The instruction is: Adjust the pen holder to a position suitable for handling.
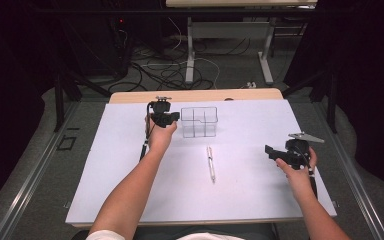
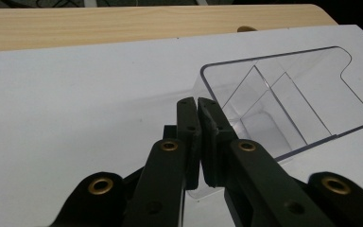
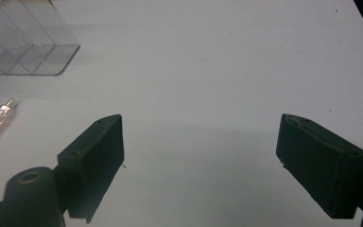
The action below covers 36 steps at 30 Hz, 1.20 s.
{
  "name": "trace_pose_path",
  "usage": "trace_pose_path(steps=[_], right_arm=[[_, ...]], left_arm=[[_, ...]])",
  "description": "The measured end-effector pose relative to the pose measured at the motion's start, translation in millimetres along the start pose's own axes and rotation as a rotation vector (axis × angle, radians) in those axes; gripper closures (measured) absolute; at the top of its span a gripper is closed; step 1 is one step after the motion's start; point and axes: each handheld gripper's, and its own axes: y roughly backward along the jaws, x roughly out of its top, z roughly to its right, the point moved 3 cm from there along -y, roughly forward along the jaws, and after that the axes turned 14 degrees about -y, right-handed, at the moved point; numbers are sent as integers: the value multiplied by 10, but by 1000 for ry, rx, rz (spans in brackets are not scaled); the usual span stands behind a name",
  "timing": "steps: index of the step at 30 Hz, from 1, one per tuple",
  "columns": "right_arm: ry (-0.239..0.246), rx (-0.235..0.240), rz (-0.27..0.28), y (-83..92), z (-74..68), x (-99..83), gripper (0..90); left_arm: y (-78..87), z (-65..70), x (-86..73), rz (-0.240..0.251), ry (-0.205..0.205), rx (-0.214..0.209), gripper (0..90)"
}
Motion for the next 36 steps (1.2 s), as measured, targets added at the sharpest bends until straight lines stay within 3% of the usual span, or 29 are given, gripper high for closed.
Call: trace_pose_path(steps=[7, 15, 19, 20, 23, 31, 36], right_arm=[[-27, -2, 8, 30, 4, 10, 149], [-14, -29, 34, 39, -40, 37, 108], [-9, -29, 38, 31, -76, 31, 78], [3, -19, 37, 30, -107, 26, 77], [15, -3, 48, 43, -168, 19, 79], [28, 39, 41, 87, -312, 12, 79], [50, 37, 41, 103, -372, 7, 80]], left_arm=[[165, -63, -13, 30, 24, -33, 834], [333, -72, -90, 54, 50, -100, 756], [412, -77, -171, 77, 50, -113, 725], [458, -89, -212, 103, 63, -115, 698], [504, -97, -260, 111, 74, -138, 634], [629, -110, -462, 95, 76, -100, 514], [718, -108, -577, 84, 40, -78, 413]])
